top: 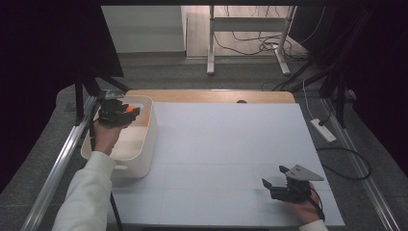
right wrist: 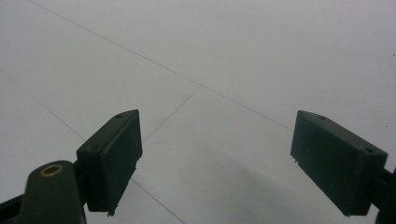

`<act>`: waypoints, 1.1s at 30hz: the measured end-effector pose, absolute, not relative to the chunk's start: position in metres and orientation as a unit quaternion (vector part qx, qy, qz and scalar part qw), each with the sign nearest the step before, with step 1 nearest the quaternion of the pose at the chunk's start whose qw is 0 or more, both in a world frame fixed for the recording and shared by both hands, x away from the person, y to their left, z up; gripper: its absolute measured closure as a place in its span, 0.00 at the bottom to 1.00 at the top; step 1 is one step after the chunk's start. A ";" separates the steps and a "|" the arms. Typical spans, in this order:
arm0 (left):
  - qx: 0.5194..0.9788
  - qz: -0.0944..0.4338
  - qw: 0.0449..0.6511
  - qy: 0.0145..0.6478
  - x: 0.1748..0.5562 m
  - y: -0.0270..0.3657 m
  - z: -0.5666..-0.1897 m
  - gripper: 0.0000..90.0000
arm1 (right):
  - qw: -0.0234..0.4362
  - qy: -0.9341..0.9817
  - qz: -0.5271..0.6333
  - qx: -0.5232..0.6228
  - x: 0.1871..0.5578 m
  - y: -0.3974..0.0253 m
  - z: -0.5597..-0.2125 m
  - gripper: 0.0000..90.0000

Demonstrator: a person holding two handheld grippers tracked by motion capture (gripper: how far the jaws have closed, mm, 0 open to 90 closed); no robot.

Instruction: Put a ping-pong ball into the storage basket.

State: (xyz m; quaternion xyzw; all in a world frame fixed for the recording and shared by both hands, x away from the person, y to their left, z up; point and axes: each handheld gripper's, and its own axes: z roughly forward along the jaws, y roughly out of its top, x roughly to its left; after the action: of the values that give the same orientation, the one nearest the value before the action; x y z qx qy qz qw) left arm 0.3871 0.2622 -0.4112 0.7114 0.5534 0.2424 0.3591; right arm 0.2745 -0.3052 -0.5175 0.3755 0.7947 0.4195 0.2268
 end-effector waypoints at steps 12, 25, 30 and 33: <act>0.702 0.257 0.371 0.551 0.382 0.264 -0.408 0.43 | 0.226 0.795 0.419 0.375 0.274 -0.305 -0.517 0.18; 0.716 0.232 0.432 0.496 0.360 0.251 -0.395 0.25 | 0.223 0.796 0.425 0.370 0.277 -0.304 -0.517 0.18; 0.709 0.224 0.463 0.483 0.349 0.245 -0.390 0.21 | 0.218 0.794 0.431 0.368 0.279 -0.303 -0.518 0.18; 0.709 0.228 0.474 0.470 0.343 0.240 -0.386 0.19 | 0.216 0.797 0.428 0.367 0.280 -0.302 -0.519 0.18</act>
State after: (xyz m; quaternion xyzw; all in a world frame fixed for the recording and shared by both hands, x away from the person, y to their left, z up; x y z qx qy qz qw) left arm 0.3426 0.2403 -0.3855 0.7087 0.4705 0.2279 0.4738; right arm 0.2798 -0.3016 -0.5191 0.3667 0.7973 0.4279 0.2162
